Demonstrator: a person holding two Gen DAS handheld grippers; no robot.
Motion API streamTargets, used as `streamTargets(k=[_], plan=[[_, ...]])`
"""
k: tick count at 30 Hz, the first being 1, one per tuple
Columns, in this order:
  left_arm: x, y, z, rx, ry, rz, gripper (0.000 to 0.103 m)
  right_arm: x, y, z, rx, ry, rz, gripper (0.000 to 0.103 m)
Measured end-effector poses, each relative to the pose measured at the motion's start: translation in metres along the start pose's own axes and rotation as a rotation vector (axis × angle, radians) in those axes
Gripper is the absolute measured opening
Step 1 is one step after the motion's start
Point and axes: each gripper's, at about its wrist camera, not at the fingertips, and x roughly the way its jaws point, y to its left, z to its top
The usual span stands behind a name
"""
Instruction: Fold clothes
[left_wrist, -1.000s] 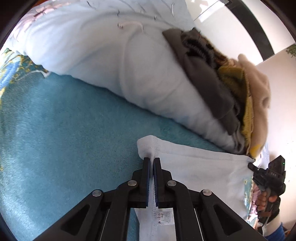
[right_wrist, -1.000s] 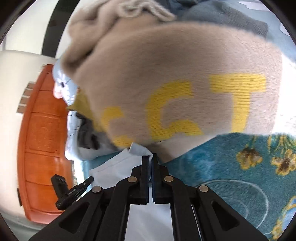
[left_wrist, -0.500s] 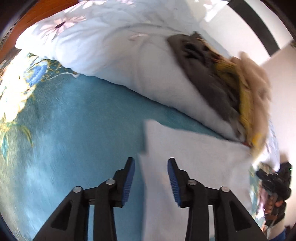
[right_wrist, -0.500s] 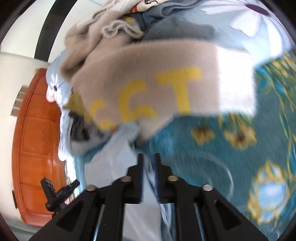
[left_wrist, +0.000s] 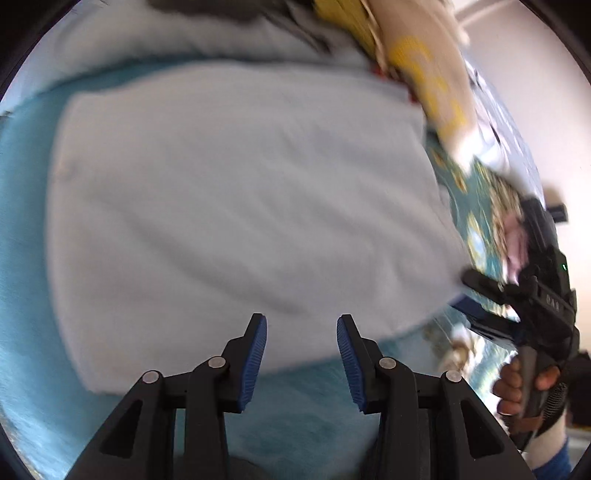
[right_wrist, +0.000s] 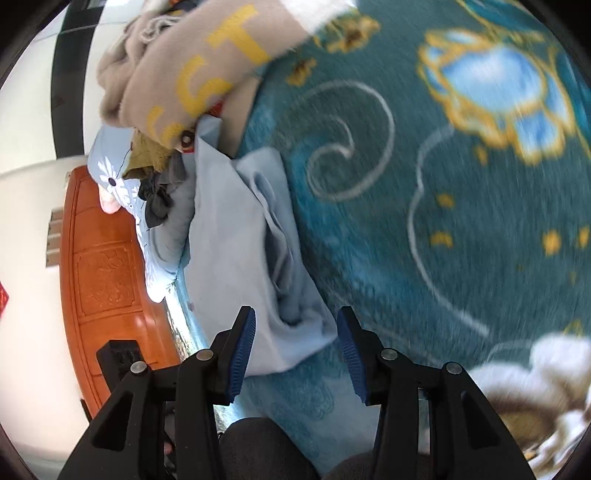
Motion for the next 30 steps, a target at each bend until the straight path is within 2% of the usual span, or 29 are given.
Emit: streamTargets(k=[7, 9, 10, 14, 16, 18, 20, 22, 25, 27, 30], plan=[[0.018, -0.002, -0.012, -0.098, 0.081, -0.104, 0.043, 0.015, -0.006, -0.005, 0.090, -0.068, -0.002, 0.047], [0.021, 0.006, -0.020, -0.144, 0.104, -0.135, 0.043, 0.018, -0.007, -0.005, 0.117, -0.090, 0.003, 0.037], [0.025, 0.013, -0.021, -0.205, 0.119, -0.177, 0.043, 0.020, -0.006, -0.005, 0.132, -0.098, 0.016, 0.020], [0.045, 0.035, -0.024, -0.372, 0.198, -0.313, 0.047, 0.022, 0.006, -0.003, 0.122, -0.113, -0.014, 0.014], [0.048, 0.043, -0.025, -0.449, 0.197, -0.357, 0.047, 0.020, 0.013, -0.003, 0.115, -0.117, -0.024, 0.014], [0.041, 0.044, -0.025, -0.475, 0.148, -0.398, 0.047, 0.017, 0.018, -0.003, 0.105, -0.122, -0.035, 0.014], [0.028, 0.037, -0.025, -0.445, 0.125, -0.433, 0.048, 0.014, 0.020, -0.004, 0.108, -0.126, -0.039, 0.014], [0.012, 0.029, -0.025, -0.400, 0.042, -0.447, 0.048, 0.011, 0.022, -0.005, 0.109, -0.129, -0.044, 0.014], [0.003, 0.026, -0.019, -0.334, -0.039, -0.327, 0.048, 0.010, 0.027, -0.006, 0.087, -0.124, -0.075, 0.014], [0.007, 0.020, -0.015, -0.304, -0.074, -0.274, 0.047, 0.009, 0.032, -0.007, 0.079, -0.131, -0.089, 0.014], [0.013, 0.037, -0.014, -0.293, -0.083, -0.178, 0.045, 0.008, 0.038, -0.008, 0.063, -0.138, -0.115, 0.013]])
